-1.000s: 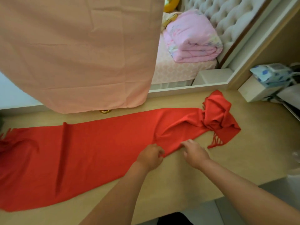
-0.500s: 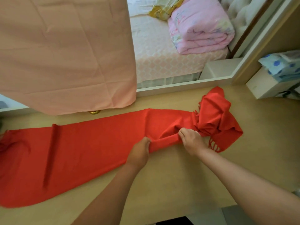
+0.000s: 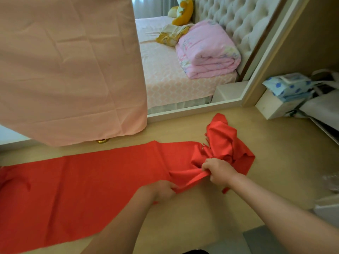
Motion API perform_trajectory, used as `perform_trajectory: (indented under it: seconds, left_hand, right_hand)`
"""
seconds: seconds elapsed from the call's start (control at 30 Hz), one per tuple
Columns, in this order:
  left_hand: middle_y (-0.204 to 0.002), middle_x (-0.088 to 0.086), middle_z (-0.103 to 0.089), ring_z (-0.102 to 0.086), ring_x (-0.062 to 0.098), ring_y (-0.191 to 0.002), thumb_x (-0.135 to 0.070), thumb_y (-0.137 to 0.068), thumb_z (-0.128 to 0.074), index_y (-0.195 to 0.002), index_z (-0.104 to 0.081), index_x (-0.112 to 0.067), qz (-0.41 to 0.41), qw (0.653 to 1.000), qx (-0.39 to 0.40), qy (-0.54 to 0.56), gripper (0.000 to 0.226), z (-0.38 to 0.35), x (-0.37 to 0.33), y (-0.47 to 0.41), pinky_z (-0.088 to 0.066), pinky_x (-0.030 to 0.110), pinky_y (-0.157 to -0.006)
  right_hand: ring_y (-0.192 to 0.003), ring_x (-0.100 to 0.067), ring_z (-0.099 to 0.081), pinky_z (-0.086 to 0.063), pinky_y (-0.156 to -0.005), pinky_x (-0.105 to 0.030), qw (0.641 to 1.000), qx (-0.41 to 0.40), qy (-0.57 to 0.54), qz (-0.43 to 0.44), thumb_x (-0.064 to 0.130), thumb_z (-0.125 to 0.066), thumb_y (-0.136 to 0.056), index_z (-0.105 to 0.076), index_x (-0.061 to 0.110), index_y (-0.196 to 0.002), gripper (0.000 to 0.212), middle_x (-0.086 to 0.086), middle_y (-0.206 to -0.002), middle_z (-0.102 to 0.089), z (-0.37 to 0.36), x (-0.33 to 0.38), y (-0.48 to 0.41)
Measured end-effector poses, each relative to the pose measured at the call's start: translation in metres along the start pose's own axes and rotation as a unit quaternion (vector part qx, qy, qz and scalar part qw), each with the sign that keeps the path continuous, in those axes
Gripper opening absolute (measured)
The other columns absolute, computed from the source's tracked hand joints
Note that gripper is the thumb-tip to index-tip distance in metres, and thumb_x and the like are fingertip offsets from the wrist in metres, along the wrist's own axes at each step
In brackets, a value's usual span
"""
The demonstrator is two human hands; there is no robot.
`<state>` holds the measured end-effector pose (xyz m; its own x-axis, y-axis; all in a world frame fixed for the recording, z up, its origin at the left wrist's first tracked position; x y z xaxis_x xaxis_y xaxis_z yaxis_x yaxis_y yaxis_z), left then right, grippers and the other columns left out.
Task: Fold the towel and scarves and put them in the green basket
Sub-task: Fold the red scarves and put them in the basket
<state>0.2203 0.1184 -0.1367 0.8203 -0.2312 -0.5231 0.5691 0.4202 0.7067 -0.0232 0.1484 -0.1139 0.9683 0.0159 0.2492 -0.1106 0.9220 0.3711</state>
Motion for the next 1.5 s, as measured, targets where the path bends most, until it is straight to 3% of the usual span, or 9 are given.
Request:
perform_trajectory:
  seconds: [0.17,0.27,0.37,0.63,0.87,1.07,1.2,1.37,1.5]
  left_hand:
    - [-0.113,0.009,-0.068,-0.061,0.026,-0.108,-0.047,-0.088,-0.052,-0.1,-0.073,-0.019,0.014,0.996,-0.004,-0.083,0.037,-0.002,-0.022,-0.007,-0.045,0.028,-0.086]
    - [-0.113,0.007,-0.07,-0.063,0.024,-0.109,-0.024,-0.094,-0.05,-0.104,-0.071,-0.012,-0.037,0.992,-0.082,-0.089,0.027,0.004,-0.032,-0.023,-0.046,0.027,-0.086]
    - [-0.118,0.004,-0.07,-0.062,0.024,-0.112,-0.019,-0.094,-0.048,-0.112,-0.07,-0.017,-0.067,0.982,-0.158,-0.081,0.028,0.012,-0.047,-0.038,-0.047,0.028,-0.09]
    - [-0.123,-0.006,-0.059,-0.061,0.02,-0.109,-0.027,-0.099,-0.045,-0.123,-0.063,-0.03,-0.113,0.94,-0.306,-0.101,0.03,0.037,-0.113,-0.096,-0.05,0.033,-0.084]
    - [-0.14,0.003,-0.047,-0.06,0.031,-0.116,-0.016,-0.095,-0.046,-0.146,-0.036,-0.021,-0.028,0.952,-0.211,-0.218,0.052,0.037,-0.147,-0.156,-0.049,0.04,-0.086]
    - [-0.12,0.003,-0.063,-0.064,0.03,-0.106,-0.021,-0.096,-0.046,-0.12,-0.059,-0.022,0.039,0.943,-0.253,-0.215,0.028,0.047,-0.15,-0.173,-0.05,0.036,-0.083]
    - [-0.105,0.01,-0.057,-0.061,0.036,-0.092,-0.022,-0.1,-0.043,-0.102,-0.062,-0.012,0.018,0.891,-0.454,0.007,0.022,0.07,-0.151,-0.167,-0.048,0.041,-0.074]
    - [-0.129,0.011,-0.042,-0.053,0.022,-0.104,-0.006,-0.097,-0.05,-0.126,-0.051,-0.006,-0.033,0.78,-0.573,0.249,0.029,0.081,-0.146,-0.164,-0.043,0.031,-0.097]
    - [-0.117,0.008,-0.052,-0.054,0.03,-0.107,-0.007,-0.088,-0.049,-0.115,-0.06,-0.014,-0.059,0.826,-0.555,0.078,0.03,0.061,-0.139,-0.164,-0.049,0.041,-0.092]
  right_hand:
    - [-0.081,-0.003,-0.062,-0.037,-0.056,0.002,0.984,0.146,-0.078,-0.06,0.016,-0.055,-0.084,-0.075,0.03,-0.109,0.035,0.011,-0.109,-0.071,-0.009,0.013,0.026]
    - [-0.103,-0.012,-0.065,-0.047,-0.09,-0.018,0.987,-0.012,-0.13,-0.097,0.017,-0.056,-0.085,-0.074,0.028,-0.103,0.028,0.008,-0.11,-0.071,-0.007,0.0,0.024]
    - [-0.106,-0.019,-0.063,-0.049,-0.09,-0.031,0.98,-0.114,-0.105,-0.128,0.011,-0.056,-0.085,-0.07,0.028,-0.098,0.025,0.004,-0.114,-0.062,0.003,-0.023,0.019]
    - [-0.124,-0.032,-0.055,-0.046,-0.098,-0.04,0.94,-0.092,-0.115,-0.307,0.041,-0.064,-0.091,-0.016,0.021,-0.156,0.083,-0.011,-0.147,-0.036,0.009,-0.093,-0.009]
    - [-0.104,-0.027,-0.064,-0.044,-0.08,-0.028,0.909,-0.153,-0.253,-0.293,0.024,-0.06,-0.092,-0.067,0.022,-0.093,0.007,-0.004,-0.106,-0.071,0.022,-0.145,-0.029]
    - [-0.084,-0.036,-0.068,-0.053,-0.08,-0.04,0.767,-0.351,-0.408,-0.351,0.025,-0.039,-0.1,-0.055,0.017,-0.108,0.02,-0.017,-0.103,-0.069,0.074,-0.191,-0.044]
    - [-0.081,-0.029,-0.071,-0.059,-0.077,-0.05,0.687,-0.457,-0.457,-0.331,0.028,-0.04,-0.097,-0.048,0.033,-0.105,0.012,-0.005,-0.103,-0.068,0.098,-0.215,-0.049]
    - [-0.142,-0.018,-0.036,-0.031,-0.116,-0.028,0.788,-0.401,-0.407,-0.231,-0.001,-0.052,-0.089,-0.025,0.02,-0.152,0.071,-0.009,-0.161,-0.023,0.084,-0.195,-0.048]
    - [-0.111,-0.03,-0.059,-0.043,-0.099,-0.024,0.909,-0.324,-0.242,-0.1,-0.01,-0.05,-0.075,-0.067,0.016,-0.097,0.038,-0.01,-0.115,-0.058,0.043,-0.164,-0.044]
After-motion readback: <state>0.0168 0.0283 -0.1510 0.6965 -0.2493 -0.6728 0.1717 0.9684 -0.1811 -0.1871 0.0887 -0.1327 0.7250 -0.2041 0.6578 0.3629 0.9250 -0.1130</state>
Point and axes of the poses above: each hand's wrist, its own y-axis away from the middle knuckle, its own z-axis out of the back of the hand, x = y × z, the point moved 2 cm from there along -y, towards the middle knuckle
